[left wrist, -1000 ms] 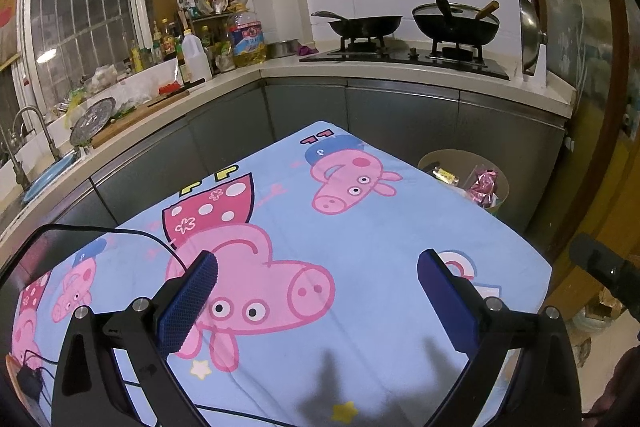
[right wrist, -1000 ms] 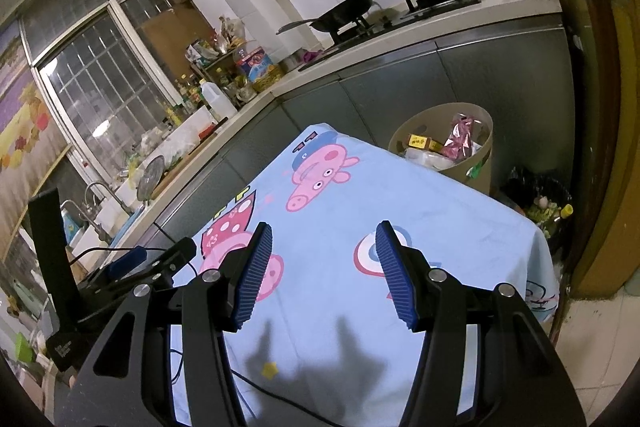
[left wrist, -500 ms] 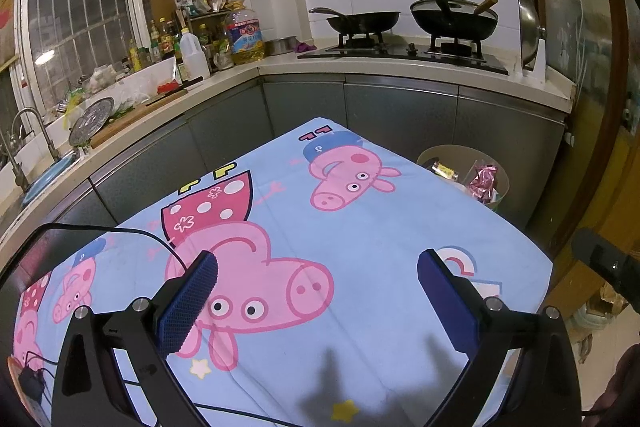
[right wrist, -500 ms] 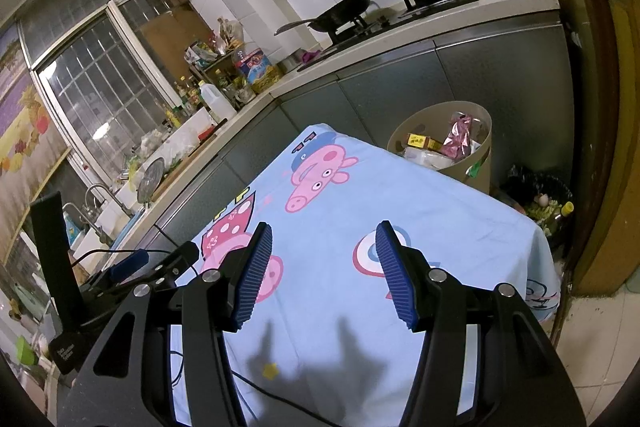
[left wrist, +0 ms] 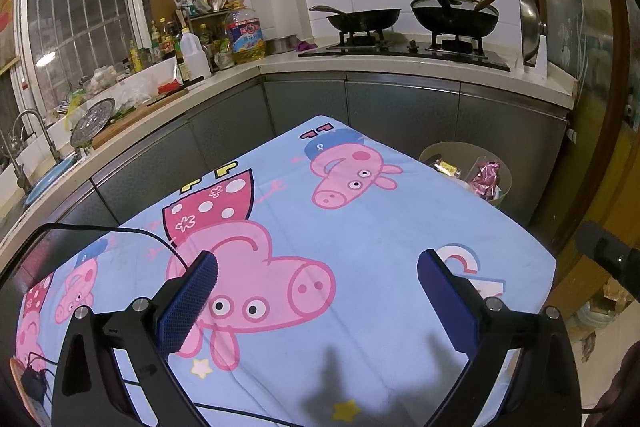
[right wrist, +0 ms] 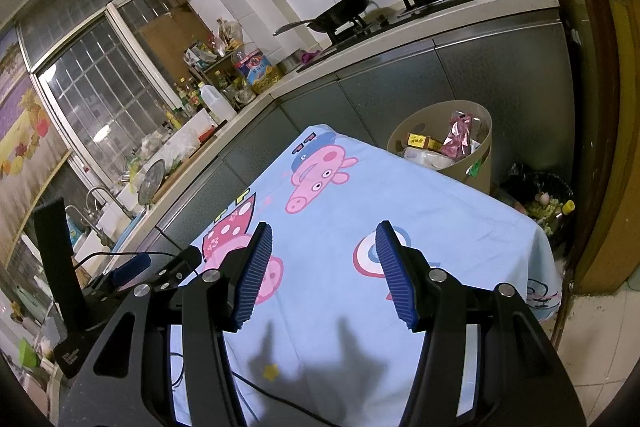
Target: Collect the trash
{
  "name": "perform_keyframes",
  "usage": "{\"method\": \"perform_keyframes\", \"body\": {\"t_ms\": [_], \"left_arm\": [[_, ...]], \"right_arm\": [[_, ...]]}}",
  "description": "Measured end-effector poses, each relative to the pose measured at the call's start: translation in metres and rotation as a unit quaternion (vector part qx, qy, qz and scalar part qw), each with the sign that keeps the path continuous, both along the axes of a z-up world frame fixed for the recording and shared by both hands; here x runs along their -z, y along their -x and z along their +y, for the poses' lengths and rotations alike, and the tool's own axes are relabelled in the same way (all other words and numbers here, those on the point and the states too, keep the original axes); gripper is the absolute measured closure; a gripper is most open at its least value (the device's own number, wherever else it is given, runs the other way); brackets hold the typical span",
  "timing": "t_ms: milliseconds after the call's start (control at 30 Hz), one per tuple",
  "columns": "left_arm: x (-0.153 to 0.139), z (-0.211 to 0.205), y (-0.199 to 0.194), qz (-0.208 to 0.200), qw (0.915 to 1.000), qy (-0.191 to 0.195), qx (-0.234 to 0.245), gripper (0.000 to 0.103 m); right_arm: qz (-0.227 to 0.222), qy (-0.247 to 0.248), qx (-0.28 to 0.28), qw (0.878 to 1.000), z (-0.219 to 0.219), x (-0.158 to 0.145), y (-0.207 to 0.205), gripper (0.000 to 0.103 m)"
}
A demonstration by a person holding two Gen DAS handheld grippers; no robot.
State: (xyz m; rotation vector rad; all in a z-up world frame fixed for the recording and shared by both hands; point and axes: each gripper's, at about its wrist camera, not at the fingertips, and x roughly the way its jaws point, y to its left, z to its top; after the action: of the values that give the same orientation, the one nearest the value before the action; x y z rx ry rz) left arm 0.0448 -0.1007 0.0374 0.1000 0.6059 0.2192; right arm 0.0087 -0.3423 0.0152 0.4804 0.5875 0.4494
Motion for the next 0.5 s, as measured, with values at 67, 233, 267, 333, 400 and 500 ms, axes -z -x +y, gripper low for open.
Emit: {"method": "perform_keyframes", "body": {"t_ms": [67, 233, 267, 333, 400, 500], "left_arm": [[0.0009, 0.0003, 0.0005, 0.0, 1.0, -0.001, 0.0, 0.003], [0.0028, 0.002, 0.0014, 0.001, 1.0, -0.002, 0.0, 0.003], [0.0018, 0.001, 0.0006, 0.001, 1.0, -0.002, 0.0, 0.003], [0.0035, 0.0031, 0.0015, 0.002, 1.0, -0.002, -0.001, 0.003], [0.0054, 0.0054, 0.0025, 0.004, 1.0, -0.003, -0.001, 0.003], [0.0077, 0.0082, 0.004, 0.007, 1.0, -0.006, 0.001, 0.003]], "right_arm": [[0.001, 0.0, 0.0, 1.0, -0.0006, 0.0, -0.0006, 0.049], [0.002, -0.001, 0.0, 1.0, -0.0006, 0.0002, -0.0001, 0.049], [0.001, -0.001, 0.0, 1.0, -0.0007, 0.0002, -0.0005, 0.049], [0.002, -0.001, 0.0, 1.0, -0.0011, 0.0004, -0.001, 0.049], [0.001, -0.001, 0.0, 1.0, -0.0015, 0.0003, -0.0015, 0.049], [0.002, -0.001, 0.0, 1.0, -0.0019, 0.0004, -0.0019, 0.049]]}}
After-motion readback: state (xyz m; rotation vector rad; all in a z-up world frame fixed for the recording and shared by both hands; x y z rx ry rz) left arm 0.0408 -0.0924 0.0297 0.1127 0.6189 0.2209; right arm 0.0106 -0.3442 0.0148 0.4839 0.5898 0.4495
